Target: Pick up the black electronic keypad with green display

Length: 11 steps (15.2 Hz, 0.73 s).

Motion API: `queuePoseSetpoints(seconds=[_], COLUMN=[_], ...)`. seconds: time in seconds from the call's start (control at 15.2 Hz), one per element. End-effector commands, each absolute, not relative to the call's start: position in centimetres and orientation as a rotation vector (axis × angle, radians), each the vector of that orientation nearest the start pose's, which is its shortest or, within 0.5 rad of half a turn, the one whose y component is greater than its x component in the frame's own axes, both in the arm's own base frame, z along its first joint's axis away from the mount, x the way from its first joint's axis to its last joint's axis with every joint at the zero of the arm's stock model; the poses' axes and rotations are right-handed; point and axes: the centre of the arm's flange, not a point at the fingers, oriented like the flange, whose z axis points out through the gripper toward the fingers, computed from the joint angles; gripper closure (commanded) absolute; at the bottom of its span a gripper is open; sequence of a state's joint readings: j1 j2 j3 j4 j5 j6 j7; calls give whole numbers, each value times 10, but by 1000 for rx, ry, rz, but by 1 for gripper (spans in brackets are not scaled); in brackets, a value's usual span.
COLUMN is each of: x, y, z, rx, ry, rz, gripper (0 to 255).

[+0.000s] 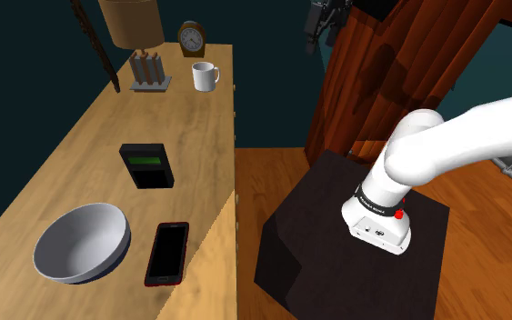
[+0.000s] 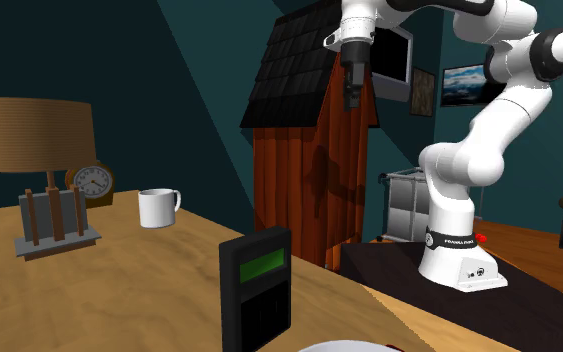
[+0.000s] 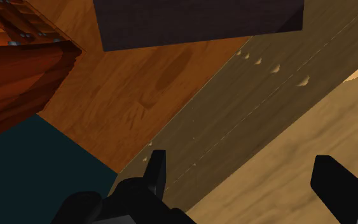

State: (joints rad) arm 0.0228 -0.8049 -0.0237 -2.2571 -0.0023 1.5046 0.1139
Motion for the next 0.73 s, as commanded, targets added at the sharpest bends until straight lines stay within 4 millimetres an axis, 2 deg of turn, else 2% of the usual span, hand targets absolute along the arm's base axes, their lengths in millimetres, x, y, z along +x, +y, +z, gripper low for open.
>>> queuePoseSetpoints(seconds=[0.0, 0.66], x=[295, 366], y=[-4, 99], z=[637, 590], rx=[-3118, -3124], ry=[169, 30], rz=[-80, -50], gripper=[0, 0])
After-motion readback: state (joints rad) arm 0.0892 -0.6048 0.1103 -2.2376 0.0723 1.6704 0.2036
